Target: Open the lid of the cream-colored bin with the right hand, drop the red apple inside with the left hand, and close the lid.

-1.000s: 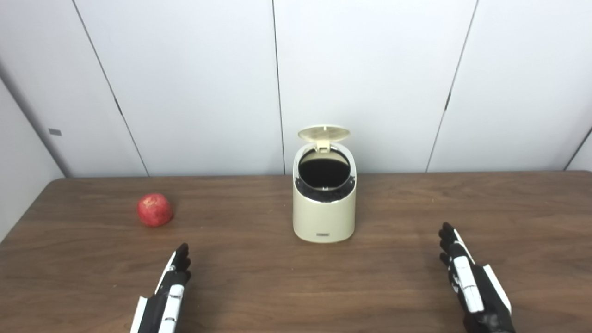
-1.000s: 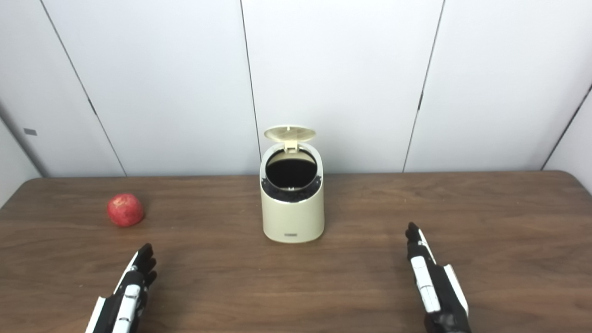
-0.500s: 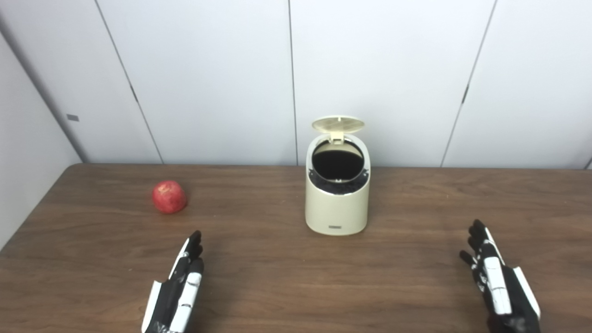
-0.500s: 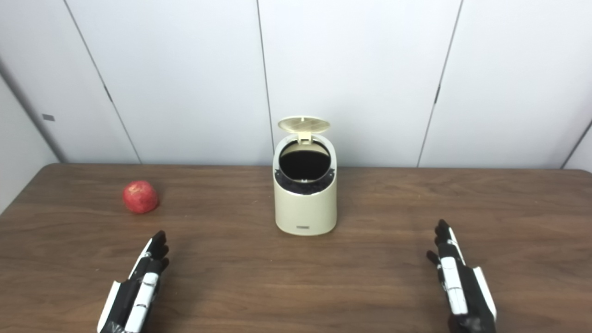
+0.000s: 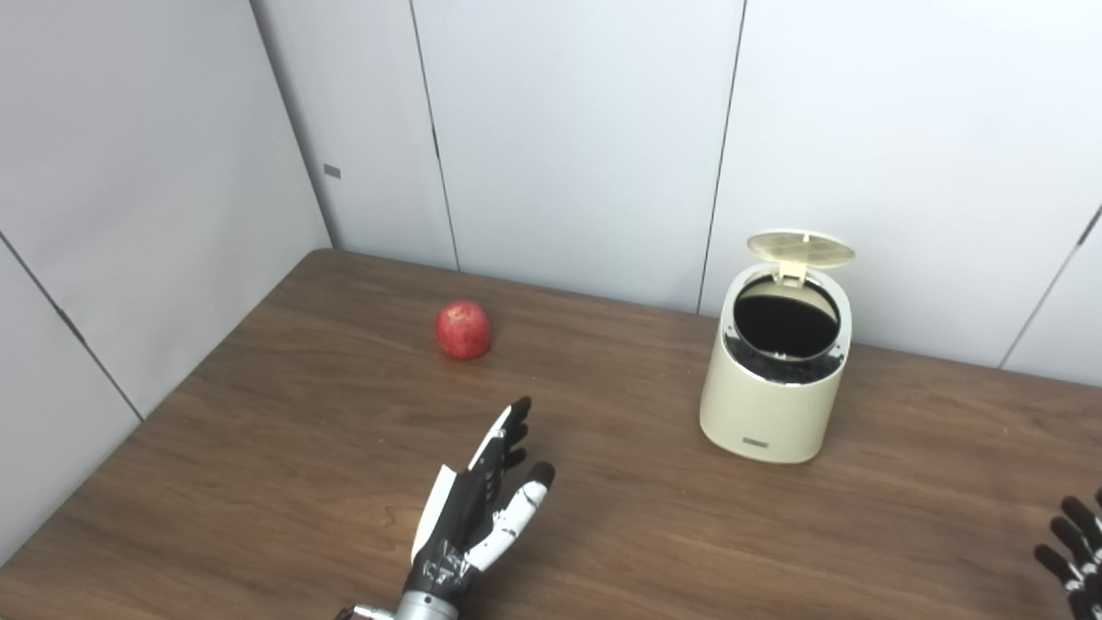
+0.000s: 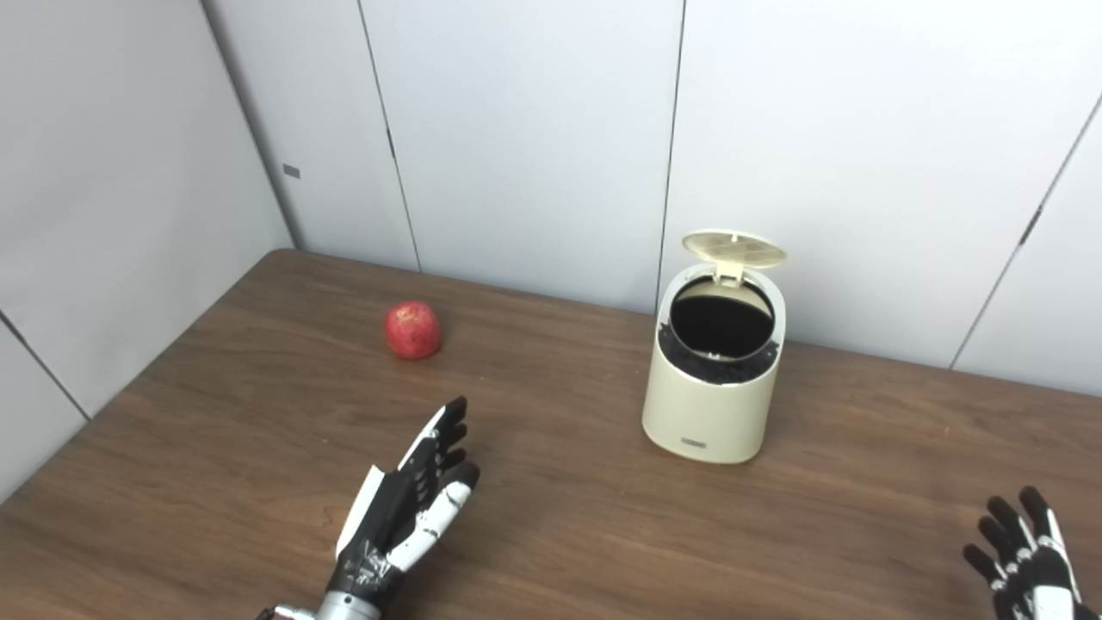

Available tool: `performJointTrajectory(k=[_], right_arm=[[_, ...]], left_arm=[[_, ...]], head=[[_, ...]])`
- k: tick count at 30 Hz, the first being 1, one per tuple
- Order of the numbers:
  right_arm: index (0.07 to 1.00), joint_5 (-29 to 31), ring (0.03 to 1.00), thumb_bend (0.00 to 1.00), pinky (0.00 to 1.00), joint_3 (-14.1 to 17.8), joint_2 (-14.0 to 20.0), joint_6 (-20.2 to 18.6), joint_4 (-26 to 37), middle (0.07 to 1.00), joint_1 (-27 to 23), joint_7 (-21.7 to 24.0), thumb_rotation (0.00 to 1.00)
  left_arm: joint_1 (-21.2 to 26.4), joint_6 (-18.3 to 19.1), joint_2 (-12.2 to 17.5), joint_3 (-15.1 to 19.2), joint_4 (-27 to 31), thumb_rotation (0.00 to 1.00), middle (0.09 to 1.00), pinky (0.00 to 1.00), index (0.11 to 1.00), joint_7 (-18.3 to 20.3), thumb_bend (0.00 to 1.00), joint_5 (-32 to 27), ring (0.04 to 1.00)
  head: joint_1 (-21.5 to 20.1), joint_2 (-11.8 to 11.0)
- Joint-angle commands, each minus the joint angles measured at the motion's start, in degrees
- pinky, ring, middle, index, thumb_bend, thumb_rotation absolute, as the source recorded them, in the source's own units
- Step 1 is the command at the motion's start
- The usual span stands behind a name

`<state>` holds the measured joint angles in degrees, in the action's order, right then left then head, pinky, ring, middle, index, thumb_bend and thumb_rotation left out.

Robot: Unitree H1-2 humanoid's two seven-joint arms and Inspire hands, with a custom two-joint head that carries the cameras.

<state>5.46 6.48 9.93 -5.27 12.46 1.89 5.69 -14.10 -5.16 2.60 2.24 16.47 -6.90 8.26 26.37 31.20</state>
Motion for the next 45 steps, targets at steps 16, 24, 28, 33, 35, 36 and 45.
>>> performJointTrajectory(k=[16,24,28,33,35,36,45], right_arm=[[0.822,1.93,0.728,0.76,0.55,2.51,-0.1,0.46,1.28,0.76,-1.4,-1.75,0.87],[0.779,3.92,0.729,0.84,0.57,3.15,-0.79,-0.76,1.83,0.756,-1.54,-2.01,0.81],[0.782,3.74,0.737,0.87,0.58,3.1,-0.95,-0.32,1.8,0.762,-1.51,-2.12,0.81],[0.807,3.84,0.784,0.82,0.62,2.58,-0.41,1.16,2.09,0.8,-1.13,-1.02,0.84],[0.816,3.34,0.807,0.78,0.65,2.34,-0.16,1.95,2.0,0.818,-0.94,-0.6,0.86],[0.817,3.15,0.809,0.77,0.65,2.29,-0.19,2.01,2.06,0.82,-0.86,-0.57,0.87],[0.862,2.62,0.854,0.72,0.73,2.14,-1.09,1.51,2.95,0.854,-0.42,-1.31,0.88]], left_arm=[[15.96,21.09,11.3,7.15,0.31,0.3,0.962,0.68,0.997,-2.09,0.86,24.31,0.875],[23.35,27.9,17.1,6.54,-6.77,0.35,0.998,0.75,0.981,0.85,0.88,26.8,0.948],[28.53,28.48,19.74,5.27,-14.33,0.35,0.986,0.74,0.968,1.48,0.9,26.35,0.936],[33.67,28.15,22.02,3.02,-22.71,0.37,0.959,0.7,0.947,1.07,0.92,26.71,0.901],[35.6,27.77,23.08,1.73,-26.12,0.39,0.946,0.68,0.943,0.95,0.94,26.99,0.882],[36.38,27.75,23.44,1.24,-27.4,0.4,0.945,0.68,0.942,0.95,0.94,26.94,0.878],[43.1,27.53,25.37,-1.98,-37.39,0.34,0.957,0.75,0.933,0.66,0.96,26.01,0.909]], head=[[-0.74,0.21],[-1.49,0.32],[-2.24,0.25],[-2.81,0.42],[-3.0,0.45],[-3.21,0.46],[-4.72,0.63]])
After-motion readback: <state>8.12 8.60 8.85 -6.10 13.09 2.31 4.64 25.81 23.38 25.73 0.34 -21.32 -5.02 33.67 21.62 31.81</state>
